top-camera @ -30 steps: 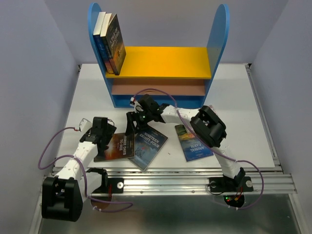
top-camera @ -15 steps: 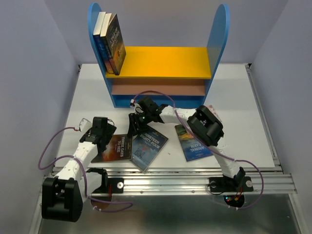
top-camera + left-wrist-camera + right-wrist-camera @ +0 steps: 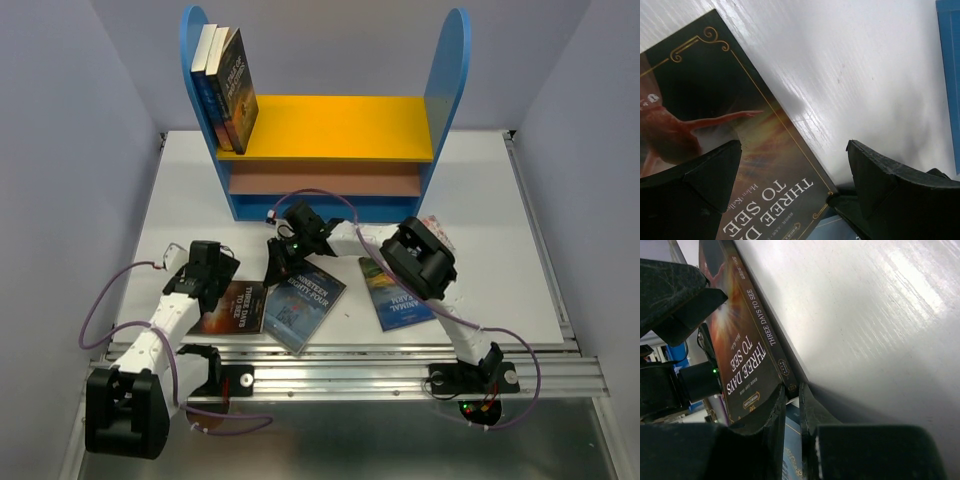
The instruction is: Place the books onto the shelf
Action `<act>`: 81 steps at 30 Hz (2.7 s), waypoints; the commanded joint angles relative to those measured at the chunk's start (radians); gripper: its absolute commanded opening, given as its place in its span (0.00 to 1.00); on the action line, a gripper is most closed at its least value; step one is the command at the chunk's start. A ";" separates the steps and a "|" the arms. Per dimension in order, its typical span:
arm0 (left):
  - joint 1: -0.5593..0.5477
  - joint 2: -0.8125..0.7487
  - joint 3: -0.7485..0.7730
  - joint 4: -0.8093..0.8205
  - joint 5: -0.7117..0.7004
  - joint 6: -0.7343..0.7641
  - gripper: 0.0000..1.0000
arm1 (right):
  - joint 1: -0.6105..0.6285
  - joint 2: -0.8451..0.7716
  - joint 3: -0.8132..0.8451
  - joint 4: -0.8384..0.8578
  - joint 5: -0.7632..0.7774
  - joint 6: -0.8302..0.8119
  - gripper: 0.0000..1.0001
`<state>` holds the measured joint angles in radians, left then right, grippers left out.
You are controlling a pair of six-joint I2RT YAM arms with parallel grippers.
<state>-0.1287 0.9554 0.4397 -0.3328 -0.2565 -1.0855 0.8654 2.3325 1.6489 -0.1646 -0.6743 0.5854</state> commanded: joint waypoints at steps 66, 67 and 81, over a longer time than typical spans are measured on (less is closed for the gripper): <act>-0.276 0.241 0.309 0.526 0.841 1.147 0.99 | -0.270 -0.683 -0.158 -0.521 -0.083 -1.538 0.01; -0.290 0.238 0.310 0.525 0.836 1.139 0.99 | -0.270 -0.684 -0.153 -0.524 -0.085 -1.539 0.01; -0.437 0.171 0.286 0.391 0.390 1.050 0.67 | -0.279 -0.684 -0.135 -0.550 -0.071 -1.564 0.01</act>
<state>-0.5423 1.1877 0.7280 0.0879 0.3157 -0.0116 0.5949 1.6924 1.4582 -0.7025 -0.7238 -0.9512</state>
